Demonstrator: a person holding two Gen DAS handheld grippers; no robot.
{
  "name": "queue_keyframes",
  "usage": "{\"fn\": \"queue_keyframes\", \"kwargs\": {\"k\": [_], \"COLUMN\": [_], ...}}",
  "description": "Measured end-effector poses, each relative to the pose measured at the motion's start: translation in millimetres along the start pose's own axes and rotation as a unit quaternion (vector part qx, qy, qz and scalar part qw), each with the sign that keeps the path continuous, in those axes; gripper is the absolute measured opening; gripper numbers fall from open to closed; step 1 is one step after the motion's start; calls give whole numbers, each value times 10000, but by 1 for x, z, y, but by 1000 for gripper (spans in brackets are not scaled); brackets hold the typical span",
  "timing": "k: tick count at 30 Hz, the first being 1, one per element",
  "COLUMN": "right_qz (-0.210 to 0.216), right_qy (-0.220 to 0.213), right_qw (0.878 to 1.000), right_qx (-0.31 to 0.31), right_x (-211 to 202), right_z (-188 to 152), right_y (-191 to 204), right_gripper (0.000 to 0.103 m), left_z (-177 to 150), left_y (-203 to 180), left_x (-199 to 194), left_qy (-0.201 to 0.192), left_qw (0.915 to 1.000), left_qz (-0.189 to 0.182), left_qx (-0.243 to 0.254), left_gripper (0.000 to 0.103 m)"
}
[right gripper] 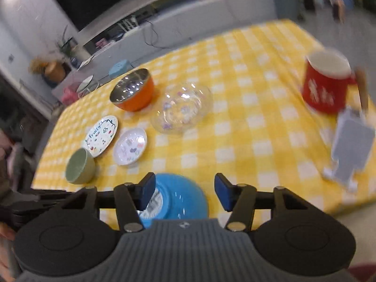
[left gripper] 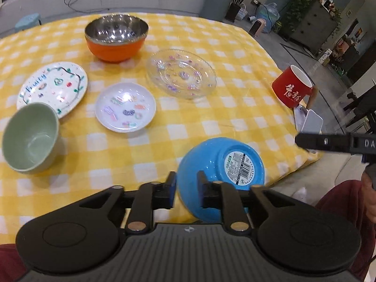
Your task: Organize plates and bowls
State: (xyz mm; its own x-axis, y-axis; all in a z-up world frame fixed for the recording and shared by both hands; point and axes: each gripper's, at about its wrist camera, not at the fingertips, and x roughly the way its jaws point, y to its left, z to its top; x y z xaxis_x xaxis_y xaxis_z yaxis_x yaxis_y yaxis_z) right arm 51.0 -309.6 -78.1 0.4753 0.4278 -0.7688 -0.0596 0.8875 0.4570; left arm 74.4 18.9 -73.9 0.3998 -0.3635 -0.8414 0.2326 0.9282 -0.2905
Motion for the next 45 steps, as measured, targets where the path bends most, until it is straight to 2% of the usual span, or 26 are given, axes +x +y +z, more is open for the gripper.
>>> {"fn": "queue_keyframes", "kwargs": {"k": [2,4,6,8,10,13,17,19,21,25,29,30,32,34,36,39,43,45], "right_qz": [-28,-39,65,20,-57,137,424,581,602,627,741,774,828,854,875,909,1000,1030], "right_qy": [283,480,607,691,872,1025,1301,1321,1303,1258,1204,1202,1203,1200,1200,1204,1244,1187], "right_qw": [9996,9987,9978,9972,9956,9933,9871,9844,9842,9840,9806,9795,9784,9784,9784,9782,9744,9746], "right_qx": [42,136,246,297,336,525,837,1009,1036,1099,1356,1419,1466,1453,1441,1431,1581,1599], "right_x": [12,26,38,49,61,67,79,85,88,89,88,88,88,88,89,91,94,93], "right_z": [-3,-8,-12,-13,-15,-15,-19,-22,-22,-19,-19,-20,-20,-20,-20,-20,-19,-19], "right_y": [-4,-6,-7,-6,-5,-9,-16,-19,-19,-22,-32,-35,-38,-39,-38,-38,-44,-46], "right_gripper": [61,61,66,69,69,70,81,83,87,87,85,84,85,85,85,86,87,84], "left_z": [0,-1,-1,0,2,2,1,-1,0,2,-1,-2,-3,-4,-3,-3,-2,-2], "left_y": [2,-1,-6,-9,-8,-1,10,11,7,16,21,21,15,8,2,5,10,18], "left_x": [9,13,20,23,22,24,26,25,26,29,23,18,8,6,13,31,45,49], "left_qy": [57,76,64,32,43,50,49,0,-13,56,35,-75,-192,-211,-145,11,189,256], "left_qw": [9998,9996,9995,9994,9995,9994,9967,9957,9978,9943,9919,9917,9918,9920,9940,9955,9914,9872], "left_qz": [-44,52,270,336,267,130,-133,-228,-137,-275,-509,-657,-982,-1134,-973,-647,-906,-1039], "left_qx": [-174,-263,-164,-119,-156,-331,-799,-902,-655,-1032,-1161,-1100,-800,-521,-476,-694,-930,-1184], "left_gripper": [39,45,48,53,53,54,58,55,57,57,58,58,69,73,73,73,76,82]}}
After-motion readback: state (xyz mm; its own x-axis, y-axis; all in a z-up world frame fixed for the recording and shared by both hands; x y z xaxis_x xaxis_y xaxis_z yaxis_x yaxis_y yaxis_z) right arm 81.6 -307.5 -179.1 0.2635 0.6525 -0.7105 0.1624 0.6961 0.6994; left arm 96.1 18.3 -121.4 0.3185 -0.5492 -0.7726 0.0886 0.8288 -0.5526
